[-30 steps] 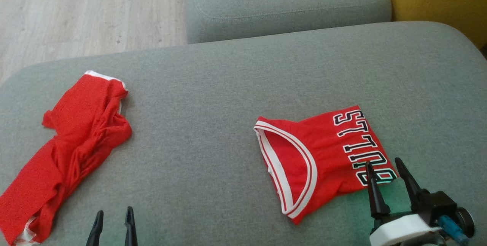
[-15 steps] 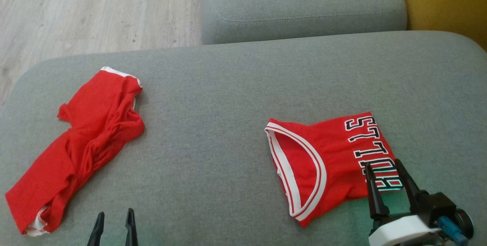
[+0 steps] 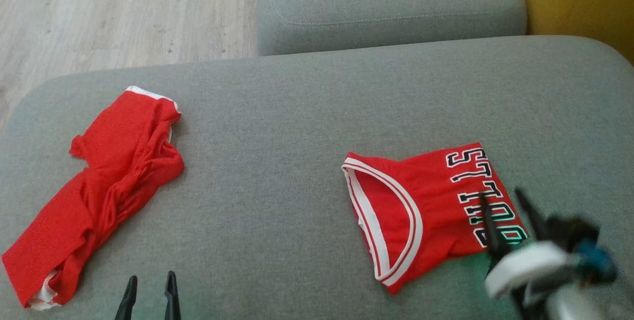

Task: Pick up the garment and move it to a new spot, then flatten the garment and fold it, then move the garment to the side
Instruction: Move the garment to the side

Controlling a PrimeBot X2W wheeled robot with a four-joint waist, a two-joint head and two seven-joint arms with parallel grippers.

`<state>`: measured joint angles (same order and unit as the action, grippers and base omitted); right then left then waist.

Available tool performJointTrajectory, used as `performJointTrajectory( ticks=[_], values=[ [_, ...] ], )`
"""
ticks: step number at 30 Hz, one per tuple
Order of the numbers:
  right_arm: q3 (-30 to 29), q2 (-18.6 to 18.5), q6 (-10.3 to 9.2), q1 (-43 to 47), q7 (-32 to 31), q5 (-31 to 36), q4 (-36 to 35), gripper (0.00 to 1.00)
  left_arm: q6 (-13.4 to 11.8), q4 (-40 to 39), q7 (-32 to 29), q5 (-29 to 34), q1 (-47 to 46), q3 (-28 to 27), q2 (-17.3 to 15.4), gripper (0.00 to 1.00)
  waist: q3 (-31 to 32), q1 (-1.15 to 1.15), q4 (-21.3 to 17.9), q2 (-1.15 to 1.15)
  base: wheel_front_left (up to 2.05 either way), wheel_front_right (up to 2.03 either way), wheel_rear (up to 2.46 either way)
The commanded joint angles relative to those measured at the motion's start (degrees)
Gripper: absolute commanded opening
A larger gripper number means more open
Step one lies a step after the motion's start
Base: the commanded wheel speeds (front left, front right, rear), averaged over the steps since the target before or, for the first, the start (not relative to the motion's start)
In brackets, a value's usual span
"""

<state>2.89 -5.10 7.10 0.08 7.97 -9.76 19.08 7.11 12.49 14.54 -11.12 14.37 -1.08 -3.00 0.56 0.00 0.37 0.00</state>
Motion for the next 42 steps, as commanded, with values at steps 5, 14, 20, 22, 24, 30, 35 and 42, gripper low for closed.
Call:
performJointTrajectory(
  ticks=[5,14,20,22,24,30,35,42],
  values=[
    [-1.26,-4.35,0.39,-8.79,-13.95,-7.15,-3.61,1.0,0.19,-1.71,0.46,-0.02,-1.54,-0.99,0.13,1.0,-0.45,0.0,-0.42,0.0,0.0,0.0,0.0],
    [-2.62,-7.43,0.39,-15.34,-34.26,-9.63,4.23,1.0,0.27,-1.3,0.46,0.93,-3.15,-0.15,0.13,1.0,-2.47,0.0,0.68,0.0,0.0,0.0,0.0],
    [-2.51,-7.25,0.39,-18.91,-35.11,-10.23,13.36,1.0,0.32,-0.94,0.46,1.36,-4.37,0.58,0.13,1.0,-3.33,0.0,2.03,0.0,0.0,0.0,0.0],
    [-2.4,-7.01,0.39,-20.14,-35.39,-10.82,16.09,1.0,0.33,-0.93,0.46,1.37,-4.76,0.75,0.13,1.0,-3.63,0.0,2.38,0.0,0.0,0.0,0.0],
    [-2.11,-6.65,0.39,-21.22,-35.97,-12.29,18.73,1.0,0.34,-0.91,0.46,1.42,-5.02,0.82,0.13,1.0,-3.76,0.0,2.54,0.0,0.0,0.0,0.0],
    [-0.85,-6.68,0.39,-24.0,-35.74,-17.43,21.91,0.0,0.36,-1.13,0.46,1.11,-6.08,1.6,0.13,1.0,-5.18,0.0,2.36,0.0,0.0,0.0,0.0],
    [2.26,-8.97,0.39,-28.0,-29.11,-15.19,21.35,0.0,0.36,-1.74,0.46,0.96,-7.49,1.29,0.13,1.0,-7.68,0.0,-0.3,0.0,0.0,0.0,0.0],
    [-5.52,-10.98,0.39,-39.77,-17.55,-7.08,27.93,0.0,0.37,-2.34,0.46,1.54,-10.73,3.18,-1.7,1.0,-13.71,0.0,-4.6,0.0,0.0,0.0,0.0]
  ],
)
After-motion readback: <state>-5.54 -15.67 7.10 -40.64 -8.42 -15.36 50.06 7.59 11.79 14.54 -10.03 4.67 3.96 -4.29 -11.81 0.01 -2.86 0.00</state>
